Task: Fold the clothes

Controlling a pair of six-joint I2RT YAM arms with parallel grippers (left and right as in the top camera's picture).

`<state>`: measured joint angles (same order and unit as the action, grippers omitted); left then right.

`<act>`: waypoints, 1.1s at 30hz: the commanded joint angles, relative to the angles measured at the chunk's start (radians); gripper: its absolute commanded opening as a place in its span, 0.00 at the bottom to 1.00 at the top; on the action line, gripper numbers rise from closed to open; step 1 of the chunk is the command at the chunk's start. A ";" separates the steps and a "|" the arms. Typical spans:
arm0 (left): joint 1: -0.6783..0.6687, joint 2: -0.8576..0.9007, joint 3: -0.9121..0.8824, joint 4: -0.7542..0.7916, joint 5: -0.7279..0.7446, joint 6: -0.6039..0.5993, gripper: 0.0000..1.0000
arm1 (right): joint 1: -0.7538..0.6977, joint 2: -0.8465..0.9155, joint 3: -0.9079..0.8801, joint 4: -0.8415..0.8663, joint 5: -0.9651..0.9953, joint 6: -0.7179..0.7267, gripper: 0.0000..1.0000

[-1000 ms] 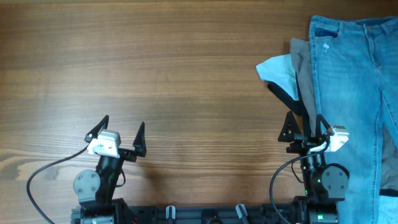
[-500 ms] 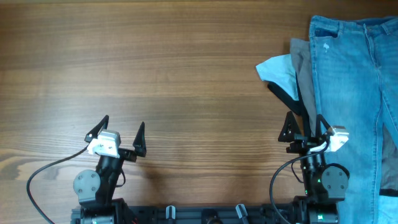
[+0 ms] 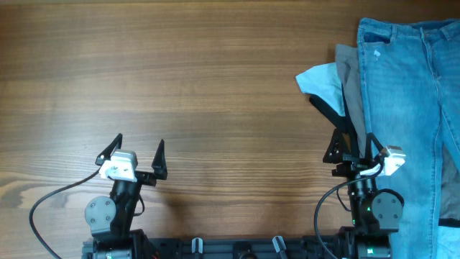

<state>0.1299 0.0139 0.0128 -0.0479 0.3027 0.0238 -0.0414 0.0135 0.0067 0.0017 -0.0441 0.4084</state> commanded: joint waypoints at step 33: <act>-0.003 -0.006 -0.006 0.077 0.135 -0.013 1.00 | -0.001 0.029 0.000 0.013 -0.079 0.193 1.00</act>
<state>0.1299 0.0139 0.0082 0.0433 0.4183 0.0227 -0.0414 0.0235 0.0067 0.0010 -0.0452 0.6209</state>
